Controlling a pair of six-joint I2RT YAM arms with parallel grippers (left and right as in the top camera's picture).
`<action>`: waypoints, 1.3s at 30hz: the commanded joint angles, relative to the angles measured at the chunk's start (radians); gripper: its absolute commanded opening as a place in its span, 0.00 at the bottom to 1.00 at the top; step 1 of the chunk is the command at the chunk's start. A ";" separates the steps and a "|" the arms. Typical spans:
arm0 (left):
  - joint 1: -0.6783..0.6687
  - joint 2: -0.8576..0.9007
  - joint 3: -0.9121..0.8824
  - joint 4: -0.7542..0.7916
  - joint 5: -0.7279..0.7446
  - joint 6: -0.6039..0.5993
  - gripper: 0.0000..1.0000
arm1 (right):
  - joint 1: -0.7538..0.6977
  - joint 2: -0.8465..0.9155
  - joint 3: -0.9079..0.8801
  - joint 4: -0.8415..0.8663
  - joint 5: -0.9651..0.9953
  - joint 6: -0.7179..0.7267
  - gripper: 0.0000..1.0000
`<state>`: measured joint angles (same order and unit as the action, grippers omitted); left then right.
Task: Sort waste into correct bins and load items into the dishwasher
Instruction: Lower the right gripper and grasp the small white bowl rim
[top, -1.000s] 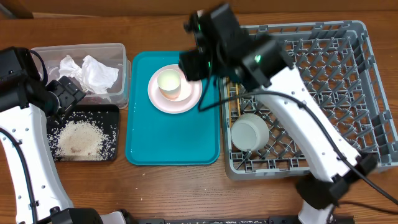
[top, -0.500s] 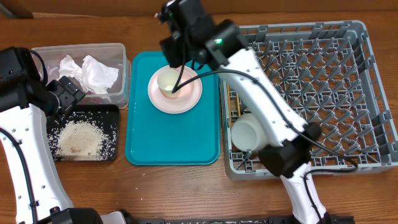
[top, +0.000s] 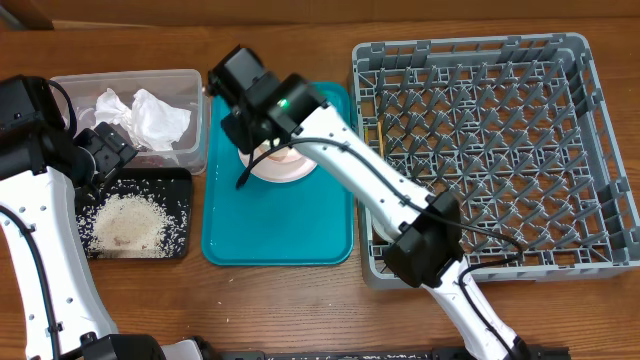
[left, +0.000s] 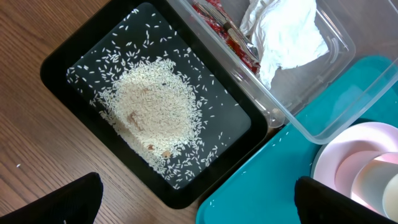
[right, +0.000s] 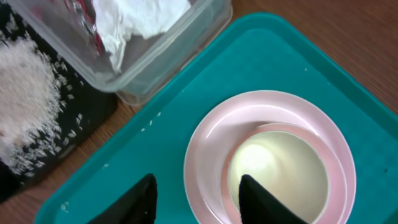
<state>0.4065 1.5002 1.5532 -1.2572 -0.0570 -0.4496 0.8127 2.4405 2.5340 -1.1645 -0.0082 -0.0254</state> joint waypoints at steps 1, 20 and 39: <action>-0.001 0.003 0.015 0.001 -0.002 0.008 1.00 | -0.003 0.028 -0.050 0.036 0.072 -0.006 0.37; -0.001 0.003 0.015 0.001 -0.002 0.008 1.00 | -0.023 0.029 -0.160 0.061 0.102 -0.005 0.15; -0.001 0.003 0.015 0.001 -0.002 0.008 1.00 | -0.023 0.029 -0.160 0.030 0.105 -0.005 0.12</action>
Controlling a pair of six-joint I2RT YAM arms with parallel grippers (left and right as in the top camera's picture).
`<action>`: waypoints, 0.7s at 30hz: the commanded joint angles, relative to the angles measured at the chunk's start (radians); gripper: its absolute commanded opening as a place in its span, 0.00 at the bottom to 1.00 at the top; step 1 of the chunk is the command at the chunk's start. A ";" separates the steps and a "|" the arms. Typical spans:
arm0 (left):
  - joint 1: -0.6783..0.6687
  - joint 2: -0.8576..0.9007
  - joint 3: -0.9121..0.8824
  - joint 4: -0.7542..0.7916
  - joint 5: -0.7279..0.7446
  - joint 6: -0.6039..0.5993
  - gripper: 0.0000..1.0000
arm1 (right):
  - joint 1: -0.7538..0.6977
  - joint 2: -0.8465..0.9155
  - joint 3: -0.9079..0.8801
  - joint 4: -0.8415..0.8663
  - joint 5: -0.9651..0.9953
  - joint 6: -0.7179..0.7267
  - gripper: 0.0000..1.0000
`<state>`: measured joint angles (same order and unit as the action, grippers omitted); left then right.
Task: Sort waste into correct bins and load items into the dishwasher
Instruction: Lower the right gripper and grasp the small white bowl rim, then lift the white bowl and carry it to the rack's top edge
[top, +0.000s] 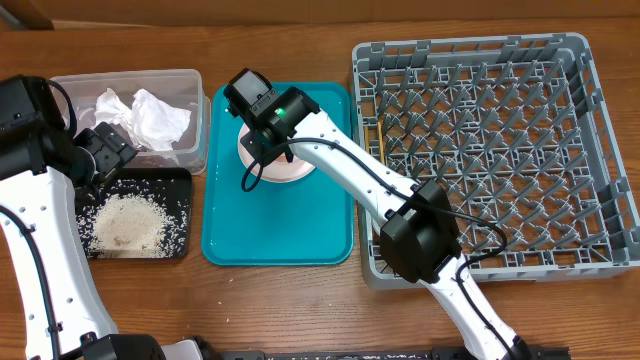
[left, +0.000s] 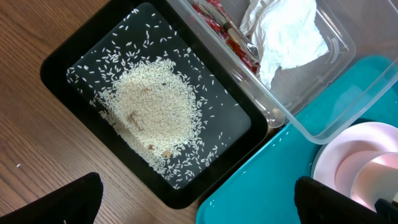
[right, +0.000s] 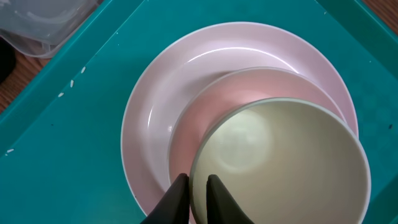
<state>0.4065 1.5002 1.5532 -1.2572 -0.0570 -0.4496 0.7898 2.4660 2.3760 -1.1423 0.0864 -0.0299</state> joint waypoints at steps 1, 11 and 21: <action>-0.001 0.003 0.015 0.001 -0.002 0.008 1.00 | 0.000 0.003 -0.002 0.011 0.012 -0.001 0.12; -0.001 0.003 0.015 0.001 -0.002 0.008 1.00 | 0.000 -0.064 0.090 -0.019 0.044 -0.001 0.04; -0.001 0.003 0.015 0.001 -0.002 0.008 1.00 | -0.090 -0.325 0.179 -0.071 -0.121 0.000 0.04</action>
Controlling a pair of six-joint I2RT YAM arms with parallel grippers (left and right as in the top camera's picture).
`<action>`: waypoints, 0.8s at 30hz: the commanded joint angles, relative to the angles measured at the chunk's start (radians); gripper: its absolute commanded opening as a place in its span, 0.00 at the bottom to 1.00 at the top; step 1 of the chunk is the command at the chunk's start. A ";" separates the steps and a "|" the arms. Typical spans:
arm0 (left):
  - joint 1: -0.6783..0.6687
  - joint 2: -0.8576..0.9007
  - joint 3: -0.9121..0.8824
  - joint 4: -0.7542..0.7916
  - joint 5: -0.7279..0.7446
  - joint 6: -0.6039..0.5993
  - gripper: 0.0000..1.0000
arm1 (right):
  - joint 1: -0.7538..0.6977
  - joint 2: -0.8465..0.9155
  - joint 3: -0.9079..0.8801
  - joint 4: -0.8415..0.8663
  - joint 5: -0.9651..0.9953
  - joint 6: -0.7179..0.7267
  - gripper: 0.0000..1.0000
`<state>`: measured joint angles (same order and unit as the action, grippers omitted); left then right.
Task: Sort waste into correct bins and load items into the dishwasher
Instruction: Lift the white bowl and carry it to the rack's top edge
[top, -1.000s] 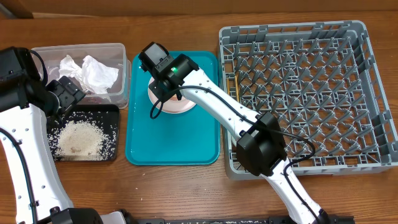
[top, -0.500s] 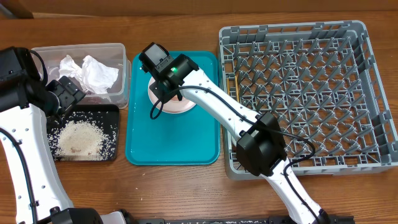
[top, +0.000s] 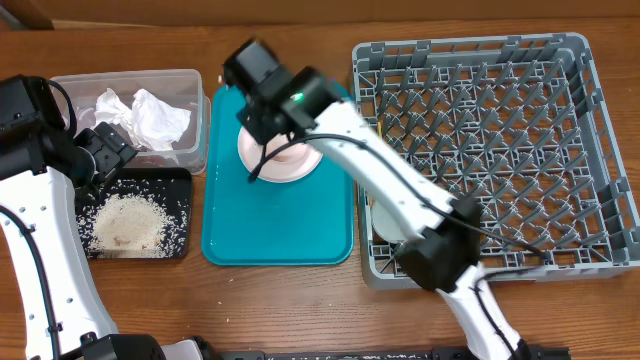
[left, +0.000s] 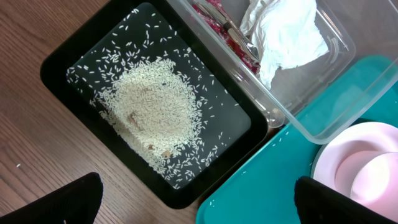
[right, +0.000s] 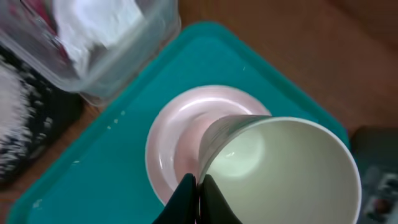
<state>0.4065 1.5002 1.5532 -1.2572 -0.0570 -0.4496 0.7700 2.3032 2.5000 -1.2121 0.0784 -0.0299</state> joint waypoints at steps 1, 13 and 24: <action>-0.001 0.003 0.015 0.001 -0.002 0.008 1.00 | -0.094 -0.185 0.055 -0.002 -0.164 0.000 0.04; -0.001 0.003 0.015 0.001 -0.002 0.008 1.00 | -0.614 -0.183 0.039 0.081 -1.078 0.061 0.04; -0.001 0.003 0.015 0.001 -0.002 0.008 1.00 | -0.777 0.110 0.039 0.077 -1.591 0.021 0.04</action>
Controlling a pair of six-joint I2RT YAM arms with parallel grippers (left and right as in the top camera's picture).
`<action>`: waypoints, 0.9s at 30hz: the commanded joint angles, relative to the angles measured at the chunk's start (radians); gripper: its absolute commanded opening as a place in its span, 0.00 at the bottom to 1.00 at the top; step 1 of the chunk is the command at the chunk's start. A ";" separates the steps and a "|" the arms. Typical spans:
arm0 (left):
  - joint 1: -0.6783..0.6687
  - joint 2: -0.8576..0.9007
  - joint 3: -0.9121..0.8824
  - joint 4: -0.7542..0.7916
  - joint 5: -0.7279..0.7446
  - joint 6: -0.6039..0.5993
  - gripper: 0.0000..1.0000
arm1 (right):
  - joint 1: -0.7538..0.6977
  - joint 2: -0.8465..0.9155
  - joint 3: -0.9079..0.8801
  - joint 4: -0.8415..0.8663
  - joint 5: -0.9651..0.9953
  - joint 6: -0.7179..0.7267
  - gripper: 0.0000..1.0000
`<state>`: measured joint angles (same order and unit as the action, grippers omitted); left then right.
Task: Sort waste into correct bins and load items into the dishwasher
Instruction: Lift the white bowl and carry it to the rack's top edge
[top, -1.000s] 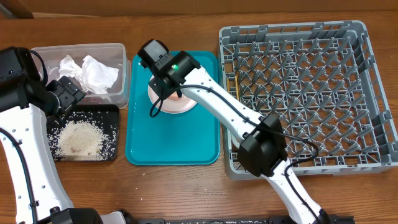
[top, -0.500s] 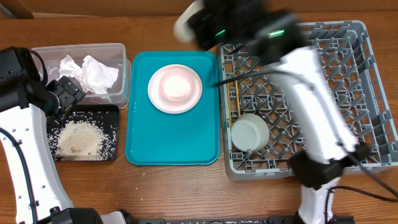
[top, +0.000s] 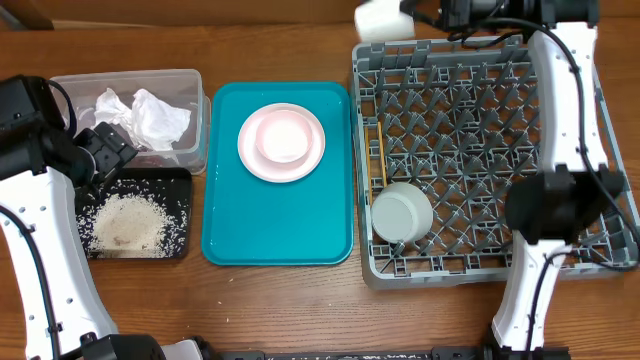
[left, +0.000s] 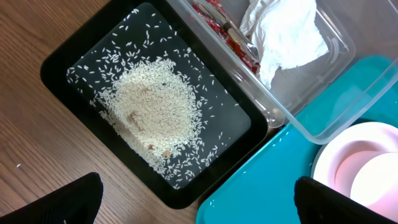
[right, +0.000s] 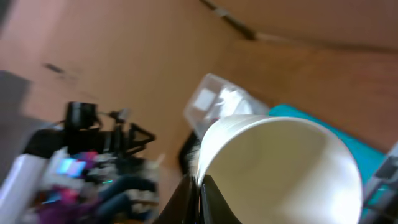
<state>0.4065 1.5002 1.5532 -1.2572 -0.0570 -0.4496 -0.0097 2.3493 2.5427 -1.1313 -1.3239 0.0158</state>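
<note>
My right gripper (top: 408, 14) is shut on the rim of a white cup (top: 380, 18), held high over the far left corner of the grey dish rack (top: 600, 120). In the blurred right wrist view the cup (right: 280, 168) fills the frame, with my fingers (right: 194, 198) pinching its rim. A pink plate (top: 254, 160) with a pink bowl (top: 282, 140) sits on the teal tray (top: 270, 225). A grey bowl (top: 402, 210) lies in the rack. My left gripper (left: 196, 205) hangs open over the black rice tray (left: 155, 112).
A clear bin (top: 190, 80) with crumpled tissue (left: 283, 31) and a red wrapper stands at the back left. A thin yellow stick (top: 380, 150) lies along the rack's left side. Bare wood runs along the table's front.
My right gripper held the white cup just above the pink plate on the teal tray; now it holds the cup over the rack's far left corner. The left arm has not moved.
My right gripper was open over the white cup nested in the pink bowl on the plate. Then it was shut on the cup's rim, then held the cup above the plate. Now the cup is over the rack's far corner; the pink bowl and plate stay on the tray.
</note>
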 joint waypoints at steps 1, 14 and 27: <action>-0.001 0.003 0.015 0.001 -0.002 0.008 1.00 | 0.003 0.085 -0.004 -0.004 -0.189 -0.024 0.04; -0.001 0.003 0.015 0.001 -0.002 0.008 1.00 | 0.003 0.251 -0.004 -0.079 -0.038 -0.025 0.04; -0.001 0.003 0.015 0.001 -0.002 0.008 1.00 | 0.002 0.251 -0.004 -0.199 0.147 -0.073 0.04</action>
<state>0.4065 1.5002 1.5532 -1.2572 -0.0566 -0.4496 -0.0105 2.5954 2.5351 -1.3277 -1.2350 -0.0372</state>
